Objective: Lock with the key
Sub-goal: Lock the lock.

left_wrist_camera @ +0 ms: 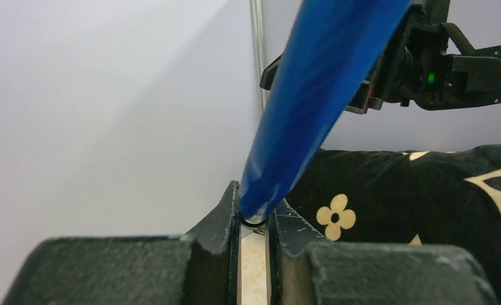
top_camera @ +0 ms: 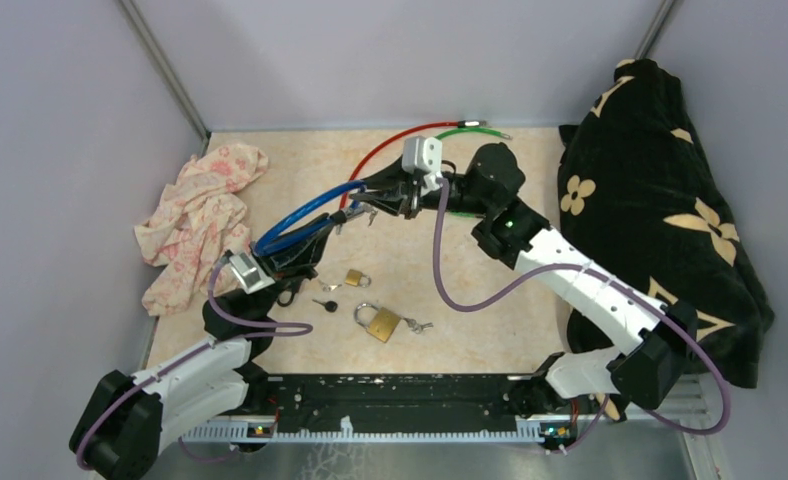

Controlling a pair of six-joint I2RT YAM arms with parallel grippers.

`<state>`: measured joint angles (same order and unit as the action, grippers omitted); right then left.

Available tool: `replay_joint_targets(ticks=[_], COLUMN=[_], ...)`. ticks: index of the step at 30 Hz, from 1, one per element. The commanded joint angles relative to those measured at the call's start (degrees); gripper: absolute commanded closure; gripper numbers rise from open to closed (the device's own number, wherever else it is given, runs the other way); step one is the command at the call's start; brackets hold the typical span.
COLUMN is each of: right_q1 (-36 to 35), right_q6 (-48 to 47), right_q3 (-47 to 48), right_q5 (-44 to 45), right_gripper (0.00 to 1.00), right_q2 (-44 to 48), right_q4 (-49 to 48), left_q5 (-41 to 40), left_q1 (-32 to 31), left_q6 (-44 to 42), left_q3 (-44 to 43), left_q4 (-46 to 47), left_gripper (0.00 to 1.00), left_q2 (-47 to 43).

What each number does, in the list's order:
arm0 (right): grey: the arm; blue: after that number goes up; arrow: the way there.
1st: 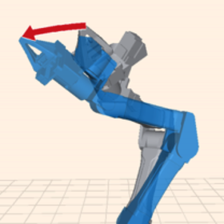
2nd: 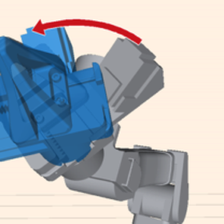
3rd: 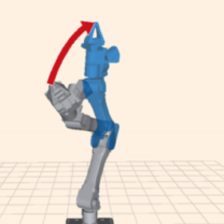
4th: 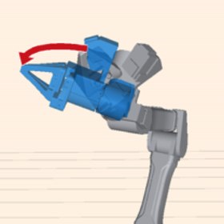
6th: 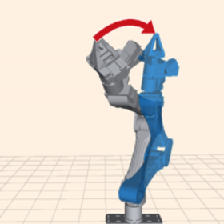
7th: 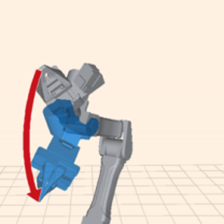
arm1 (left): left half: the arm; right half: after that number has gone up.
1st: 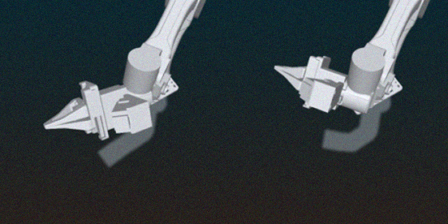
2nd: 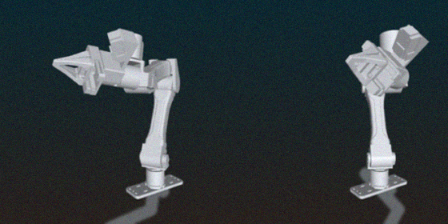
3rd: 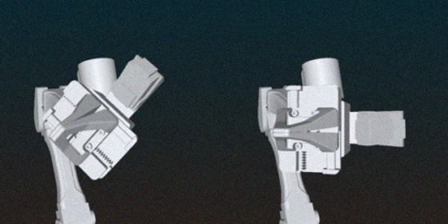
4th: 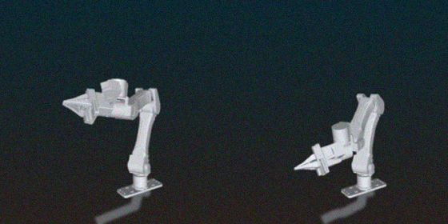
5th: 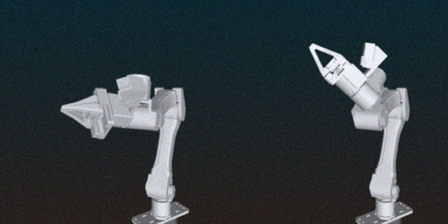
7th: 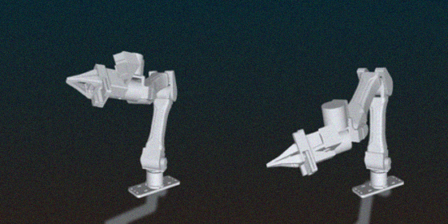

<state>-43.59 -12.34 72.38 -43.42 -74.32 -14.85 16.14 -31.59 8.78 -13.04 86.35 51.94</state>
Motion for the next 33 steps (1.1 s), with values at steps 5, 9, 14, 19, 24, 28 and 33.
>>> replay_joint_targets(ticks=[5, 9, 14, 19, 24, 28, 33], right_q1=[0.4, 0.4, 1.0, 2.8, 6.6, 10.7, 12.4], right_q6=[15.1, 18.3, 18.8, 20.6, 25.7, 32.4, 33.9], right_q3=[-1.9, -3.3, -2.7, -2.8, -2.7, -1.6, 1.8], right_q5=[-6.0, -7.5, -8.3, -8.3, -7.2, -10.7, -12.4], right_gripper=[1.0, 1.0, 1.0, 0.62, 0.4, 0.27, 0.25], right_q2=[-5.5, -8.0, -9.8, -8.4, -6.2, -6.0, -9.3], right_q4=[-15.4, -17.0, -12.6, -12.7, -13.5, -12.5, -2.0], left_q5=[-0.6, -1.6, -2.6, -2.3, -2.0, -1.9, -1.9], left_q1=[0.2, 0.2, 0.2, 0.2, 0.3, 0.3, 0.2], left_q6=[0.4, 0.1, -1.1, -1.2, -0.8, -0.8, -0.8], left_q3=[-1.2, -1.2, -1.2, -0.9, -0.8, -0.7, -0.8], left_q4=[9.4, 10.3, 10.9, 10.2, 9.9, 9.7, 9.7], left_gripper=[1.0, 1.0, 1.0, 1.0, 1.0, 1.0, 1.0], left_q2=[-0.8, -0.9, -0.9, -1.2, -1.2, -1.2, -0.8])
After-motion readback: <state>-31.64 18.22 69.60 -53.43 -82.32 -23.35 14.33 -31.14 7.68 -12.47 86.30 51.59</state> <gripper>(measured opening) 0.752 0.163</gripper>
